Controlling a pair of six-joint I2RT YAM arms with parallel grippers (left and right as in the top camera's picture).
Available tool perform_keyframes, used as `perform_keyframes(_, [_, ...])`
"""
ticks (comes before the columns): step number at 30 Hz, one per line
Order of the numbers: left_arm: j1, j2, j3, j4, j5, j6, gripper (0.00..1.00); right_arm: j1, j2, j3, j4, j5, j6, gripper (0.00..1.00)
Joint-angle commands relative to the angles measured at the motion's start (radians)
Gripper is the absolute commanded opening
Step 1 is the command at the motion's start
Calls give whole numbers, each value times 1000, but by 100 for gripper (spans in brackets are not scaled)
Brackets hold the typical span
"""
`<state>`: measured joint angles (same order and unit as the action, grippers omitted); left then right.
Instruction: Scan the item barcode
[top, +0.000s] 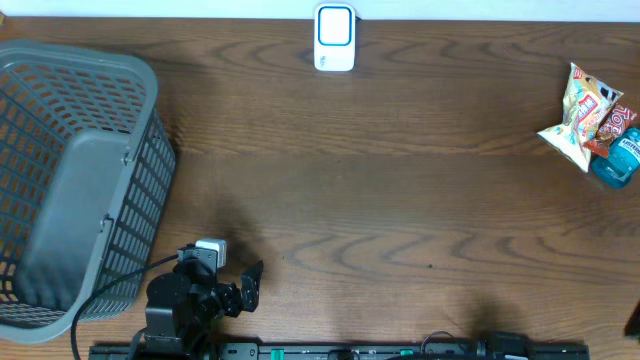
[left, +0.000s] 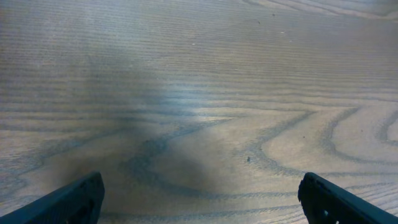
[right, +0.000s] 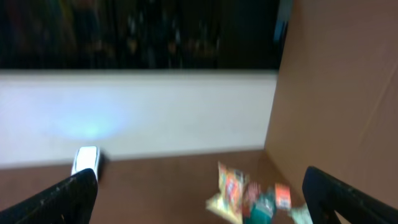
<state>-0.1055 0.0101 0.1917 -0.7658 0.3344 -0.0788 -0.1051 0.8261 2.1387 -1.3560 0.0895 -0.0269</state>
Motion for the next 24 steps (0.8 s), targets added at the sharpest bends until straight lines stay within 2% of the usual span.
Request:
perform_keyframes(1, [4,-6,-3,-44,4,2,100,8,3,-35,-53,-19,-11,99])
perform_keyframes(3, [4,-6,-3,-44,5,2,100,8,-15,-75,-49,-42,-11,99])
perform_keyframes(5, [4,-6,-3,-44,4,2,100,8,-69,-188,8,-44,-11,99])
perform_keyframes(20, [4,-6,-3,-44,4,2,100,8,-564,-1249,762,-57,-11,99])
perform_keyframes(24, [4,-6,-3,-44,4,2,100,8,-647,-1442,893,-115,-11,99])
